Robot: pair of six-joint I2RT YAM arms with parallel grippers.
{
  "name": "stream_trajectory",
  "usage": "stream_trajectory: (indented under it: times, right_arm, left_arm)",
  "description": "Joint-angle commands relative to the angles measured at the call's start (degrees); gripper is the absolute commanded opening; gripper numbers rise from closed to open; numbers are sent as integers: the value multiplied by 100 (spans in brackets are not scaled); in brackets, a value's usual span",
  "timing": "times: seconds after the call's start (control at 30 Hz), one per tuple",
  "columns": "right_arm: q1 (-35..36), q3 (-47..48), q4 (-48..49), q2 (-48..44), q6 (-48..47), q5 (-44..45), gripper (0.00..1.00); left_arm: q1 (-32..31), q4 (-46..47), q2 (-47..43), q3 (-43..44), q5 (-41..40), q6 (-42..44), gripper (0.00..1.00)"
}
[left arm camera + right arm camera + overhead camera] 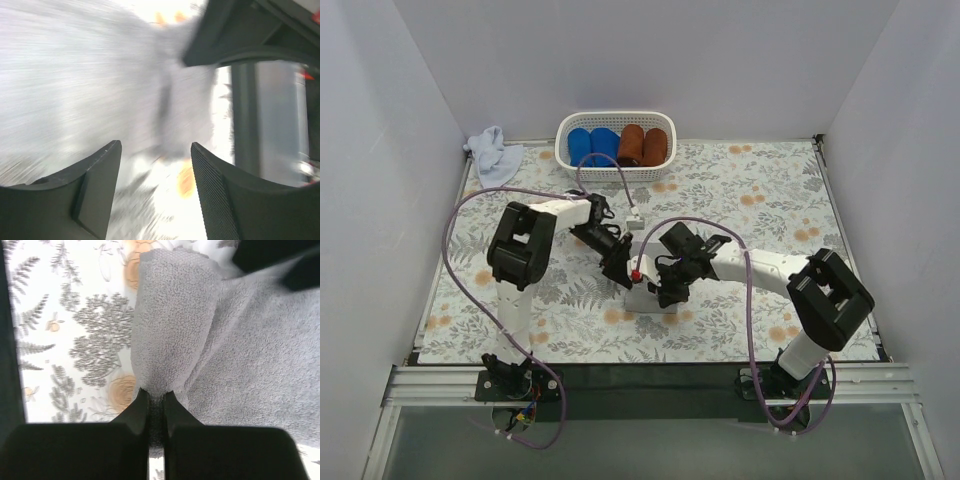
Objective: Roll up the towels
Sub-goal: Roll the towel
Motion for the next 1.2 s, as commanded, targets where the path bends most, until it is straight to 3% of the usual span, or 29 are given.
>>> stream_trajectory:
  times: [0.0, 0.23, 0.4, 0.53, 0.63, 0.7, 0.83, 0.93, 1.17]
  right_arm:
    - [-42, 236, -1077, 230, 119, -776, 1]
    - [-314, 877, -1639, 950, 384, -1567, 1]
    - [-552, 1545, -2658, 2169, 164, -2085, 1]
    - [-736, 1915, -2949, 2638, 190, -2648, 1]
    - [-868, 2117, -3081, 2901, 164, -2947, 1]
    - [-991, 2336, -3370, 3216, -71, -3175, 1]
    - [-1193, 2618, -3863, 3719, -389, -3580, 1]
    - [-1272, 2706, -3899, 3886, -451, -3625, 1]
    - [-1343, 2820, -3890, 4203, -574, -3616, 1]
  left_arm:
    - [637, 632, -764, -39, -194, 140, 54]
    - [1236, 1947, -2196, -1162, -474, -403, 58]
    - [1219, 2855, -3575, -2568, -966, -484, 61]
    - [1035, 3286, -4604, -3482, -1633, -230, 63]
    - [360, 3787, -5518, -4369, -2608, 104, 67]
    - [-622, 4224, -6107, -4974, -3353, 376, 68]
    - [-1616, 5105, -6777, -5531, -4137, 570, 72]
    - [-2233, 5379, -6681, -5541, -4394, 781, 72]
    - [-2982, 6117, -5935, -5497, -4658, 790, 72]
